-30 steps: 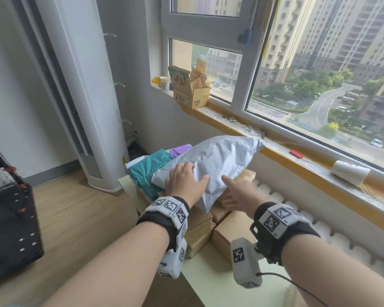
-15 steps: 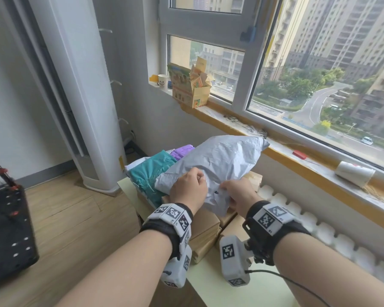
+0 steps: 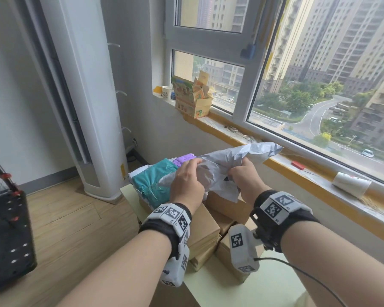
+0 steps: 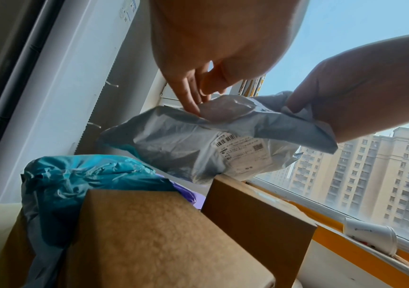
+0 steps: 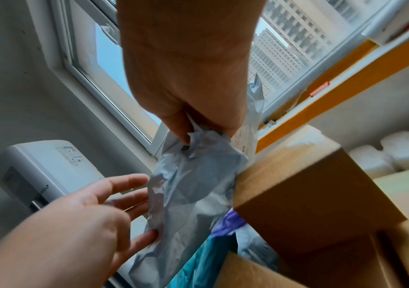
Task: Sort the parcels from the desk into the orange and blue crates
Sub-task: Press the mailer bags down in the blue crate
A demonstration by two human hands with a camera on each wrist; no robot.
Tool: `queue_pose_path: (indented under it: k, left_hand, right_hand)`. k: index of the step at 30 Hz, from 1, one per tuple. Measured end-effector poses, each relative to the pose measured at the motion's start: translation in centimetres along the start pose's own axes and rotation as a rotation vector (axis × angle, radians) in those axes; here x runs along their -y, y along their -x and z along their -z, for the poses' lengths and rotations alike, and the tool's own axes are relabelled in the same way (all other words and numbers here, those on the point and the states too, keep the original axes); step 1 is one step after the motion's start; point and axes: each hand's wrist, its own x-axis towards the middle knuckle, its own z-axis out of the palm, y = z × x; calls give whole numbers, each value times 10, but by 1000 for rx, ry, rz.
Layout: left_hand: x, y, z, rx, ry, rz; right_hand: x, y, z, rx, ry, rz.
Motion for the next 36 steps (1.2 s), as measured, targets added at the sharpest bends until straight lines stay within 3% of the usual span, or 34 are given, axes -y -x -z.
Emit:
queue_pose_path:
  k: [6,11,20,25,27,30,34,36]
  left_hand:
    - [-8,0,1,-10,-184,-144]
    - [-29,-2,5,-41,-352,-153]
    - [-101,-9,3,-263,-219,-292]
    - [-142,2,-3,-114,-25,-214]
    - [-155,11,-8,-10,109,-137]
    - [-165,16,-26,19,363,19]
    - [-177,16,-62,26,625,236]
    - [-187,20,-74,43,755,303]
  right_hand:
    - [23,11,15,-39,-70,119]
    - [41,36,37,-50,-127,201]
    - [71,87,102,-110,-197,294]
    - [76,112,135,-137,-211,337]
    - [75,118,150,-169,-214,322]
    - [71,129,179,-252,-237,332]
    - [52,142,220,-480,-195,326]
    - [38,145,242,-625,-62,305]
